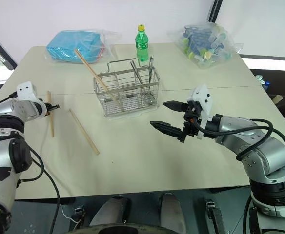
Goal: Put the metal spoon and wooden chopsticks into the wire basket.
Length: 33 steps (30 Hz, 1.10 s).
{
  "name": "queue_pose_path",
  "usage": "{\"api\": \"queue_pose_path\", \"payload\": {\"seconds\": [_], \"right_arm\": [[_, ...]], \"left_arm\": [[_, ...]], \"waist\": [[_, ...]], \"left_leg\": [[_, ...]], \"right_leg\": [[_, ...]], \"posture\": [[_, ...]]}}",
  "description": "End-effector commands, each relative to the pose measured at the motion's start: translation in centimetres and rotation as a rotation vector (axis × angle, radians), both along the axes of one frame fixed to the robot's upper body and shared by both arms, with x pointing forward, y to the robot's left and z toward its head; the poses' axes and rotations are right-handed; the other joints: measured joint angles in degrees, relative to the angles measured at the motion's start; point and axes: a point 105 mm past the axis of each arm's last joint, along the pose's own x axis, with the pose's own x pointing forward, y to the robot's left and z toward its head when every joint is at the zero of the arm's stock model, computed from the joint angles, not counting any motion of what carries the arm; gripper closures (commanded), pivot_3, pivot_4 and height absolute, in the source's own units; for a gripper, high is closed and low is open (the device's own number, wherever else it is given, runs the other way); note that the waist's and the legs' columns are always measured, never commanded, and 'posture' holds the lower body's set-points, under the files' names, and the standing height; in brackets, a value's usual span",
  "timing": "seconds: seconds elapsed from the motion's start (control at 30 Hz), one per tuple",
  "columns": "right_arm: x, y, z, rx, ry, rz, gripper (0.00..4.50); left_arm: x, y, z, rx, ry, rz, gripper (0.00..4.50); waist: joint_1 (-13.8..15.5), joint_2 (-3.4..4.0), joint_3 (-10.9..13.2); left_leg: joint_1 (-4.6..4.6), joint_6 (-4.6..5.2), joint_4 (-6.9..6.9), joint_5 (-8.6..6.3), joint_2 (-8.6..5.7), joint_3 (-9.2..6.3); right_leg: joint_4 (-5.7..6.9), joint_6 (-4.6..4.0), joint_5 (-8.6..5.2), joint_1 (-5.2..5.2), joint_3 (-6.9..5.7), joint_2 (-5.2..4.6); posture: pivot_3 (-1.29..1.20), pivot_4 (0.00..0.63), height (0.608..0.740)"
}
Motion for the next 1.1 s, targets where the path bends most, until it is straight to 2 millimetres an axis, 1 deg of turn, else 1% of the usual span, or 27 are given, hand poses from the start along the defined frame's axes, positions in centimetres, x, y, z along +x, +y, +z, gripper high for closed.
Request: {"api": "queue_pose_path", "payload": {"seconds": [0.03,0.07,0.13,0.17,0.2,0.23,0.27,0.3,0.33,0.37,0.4,0.47,0.5,0.6,0.63,0.7,0.73,0.8,0.87,0.97,1.1], "right_arm": [[0.1,-0.4,1.0,0.004,-0.049,-0.011,0.00],[0.1,-0.5,1.0,0.003,-0.049,-0.014,0.00],[0.2,-0.7,1.1,0.004,-0.047,-0.020,0.00],[0.3,-0.8,1.2,0.002,-0.046,-0.023,0.00],[0.3,-0.8,1.2,0.000,-0.046,-0.025,0.00],[0.3,-0.8,1.3,0.000,-0.044,-0.027,0.00],[0.3,-0.9,1.3,0.000,-0.043,-0.029,0.00],[0.4,-0.8,1.4,0.001,-0.042,-0.031,0.00],[0.3,-0.8,1.4,0.002,-0.039,-0.033,0.00],[0.3,-0.8,1.3,0.002,-0.038,-0.034,0.00],[0.3,-0.7,1.3,0.002,-0.037,-0.034,0.00],[0.2,-0.7,1.3,0.003,-0.035,-0.035,0.00],[0.2,-0.7,1.2,0.004,-0.033,-0.038,0.00],[0.3,-0.8,1.1,0.007,-0.032,-0.050,0.00],[0.3,-0.9,1.1,0.009,-0.032,-0.056,0.00],[0.3,-0.9,1.1,0.012,-0.034,-0.065,0.00],[0.3,-0.9,1.1,0.013,-0.035,-0.067,0.00],[0.3,-1.1,1.2,0.016,-0.040,-0.080,0.00],[0.3,-1.2,1.3,0.022,-0.044,-0.091,0.00],[0.2,-1.3,1.3,0.030,-0.046,-0.105,0.00],[0.1,-1.5,1.3,0.034,-0.047,-0.124,0.00]], "left_arm": [[1.1,0.5,3.0,0.045,-0.136,0.021,4.45],[1.5,0.7,4.1,0.055,-0.193,0.031,4.45],[2.0,1.2,7.4,0.074,-0.369,0.067,4.45],[2.1,1.4,9.7,0.064,-0.492,0.081,4.45],[2.0,1.5,11.1,0.057,-0.573,0.090,4.45],[1.8,0.9,13.9,0.015,-0.712,0.070,4.45],[1.5,0.4,15.7,-0.013,-0.803,0.054,4.45],[0.7,-0.7,18.5,-0.075,-0.937,0.010,4.45],[-0.2,-1.9,20.8,-0.135,-1.047,-0.039,4.45],[-1.0,-3.0,22.2,-0.189,-1.116,-0.083,4.45],[-1.6,-4.1,23.2,-0.240,-1.162,-0.123,4.45],[-2.4,-6.8,24.4,-0.312,-1.206,-0.212,4.45],[-2.6,-8.3,24.8,-0.328,-1.214,-0.263,4.45],[-2.9,-11.3,25.2,-0.330,-1.213,-0.360,4.45],[-2.8,-12.4,25.1,-0.320,-1.206,-0.391,4.45],[-2.3,-13.9,24.5,-0.291,-1.187,-0.427,4.45],[-2.1,-14.4,24.2,-0.275,-1.178,-0.437,4.45],[-0.7,-14.6,23.0,-0.190,-1.130,-0.368,4.45],[0.0,-15.4,22.6,-0.122,-1.115,-0.341,4.45],[0.3,-17.0,22.4,-0.069,-1.126,-0.361,4.45],[0.6,-19.1,21.3,-0.065,-1.110,-0.404,4.45]], "waist": [[0.05,0.00,0.00],[0.09,-0.01,0.00],[0.09,-0.06,0.01],[0.09,-0.07,0.01],[0.09,-0.09,0.02],[0.09,-0.09,0.02],[0.09,-0.09,0.02],[0.11,-0.10,0.01],[0.11,-0.10,0.01],[0.15,-0.11,0.01],[0.16,-0.11,0.00],[0.08,-0.08,-0.02],[0.13,-0.08,-0.02],[0.12,-0.08,-0.02],[0.11,-0.08,-0.02],[0.11,-0.08,-0.02],[0.12,-0.08,-0.01],[0.14,-0.08,-0.02],[0.18,-0.08,-0.01],[0.19,-0.09,-0.01],[0.23,-0.09,-0.01]], "left_leg": [[-0.01,0.00,0.00,0.00,0.00,0.00],[-0.02,-0.01,0.01,0.00,0.00,-0.01],[-0.04,-0.03,0.02,0.02,0.01,-0.01],[-0.07,-0.06,0.02,0.03,0.02,-0.01],[-0.08,-0.09,0.02,0.05,0.03,-0.01],[-0.10,-0.13,0.02,0.06,0.04,-0.01],[-0.09,-0.15,0.00,0.07,0.05,-0.01],[-0.12,-0.15,0.01,0.07,0.05,-0.01],[-0.12,-0.16,0.01,0.07,0.05,-0.02],[-0.13,-0.17,0.02,0.08,0.06,0.00],[-0.15,-0.18,0.04,0.08,0.06,-0.02],[-0.08,-0.17,0.05,0.07,0.04,0.03],[-0.04,-0.15,0.05,0.06,0.04,0.05],[-0.01,-0.09,0.10,0.02,0.04,0.03],[0.00,-0.09,0.12,0.03,0.03,0.03],[0.01,-0.11,0.12,0.04,0.03,0.04],[0.00,-0.16,0.11,0.07,0.03,0.04],[0.00,-0.17,0.11,0.07,-0.01,0.06],[0.01,-0.18,0.11,0.08,-0.05,0.08],[-0.03,-0.18,0.11,0.08,-0.07,0.08],[-0.05,-0.18,0.10,0.08,-0.06,0.08]], "right_leg": [[0.00,0.00,0.00,-0.01,0.00,0.00],[0.00,0.00,0.00,-0.01,0.00,0.00],[0.00,0.00,0.00,-0.02,0.00,0.00],[-0.01,0.00,0.00,-0.04,0.00,-0.01],[-0.03,0.00,0.01,-0.05,0.00,-0.01],[-0.04,0.00,0.01,-0.05,0.00,-0.02],[-0.05,0.00,0.01,-0.05,0.01,-0.03],[-0.06,0.00,0.01,-0.06,0.02,-0.04],[-0.07,0.00,0.01,-0.05,0.02,-0.04],[-0.10,0.01,0.01,-0.04,0.02,-0.05],[-0.11,0.01,0.01,-0.02,0.02,-0.05],[-0.13,0.02,0.02,0.05,0.05,-0.07],[-0.15,0.02,0.02,0.07,0.06,-0.06],[-0.13,0.03,0.02,0.11,0.05,0.00],[-0.11,0.03,0.02,0.11,0.05,0.01],[-0.11,0.03,0.03,0.12,0.05,0.03],[-0.11,0.03,0.03,0.11,0.05,0.04],[-0.13,0.03,0.03,0.11,0.05,0.04],[-0.14,0.03,0.03,0.12,0.05,0.05],[-0.17,0.03,0.03,0.11,0.04,0.05],[-0.22,0.03,0.03,0.12,0.04,0.04]], "posture": [[0.00,0.150,0.736],[0.00,0.150,0.736],[0.00,0.150,0.736],[0.00,0.150,0.736],[0.00,0.150,0.736],[0.00,0.150,0.736],[0.00,0.150,0.736],[0.00,0.150,0.736],[0.00,0.150,0.736],[0.00,0.150,0.736],[0.00,0.150,0.736],[0.00,0.150,0.736],[0.00,0.150,0.736],[0.00,0.150,0.736],[0.00,0.150,0.736],[0.00,0.150,0.736],[0.00,0.150,0.736],[0.00,0.150,0.736],[0.00,0.150,0.736],[0.00,0.150,0.736],[0.00,0.150,0.736]]}}
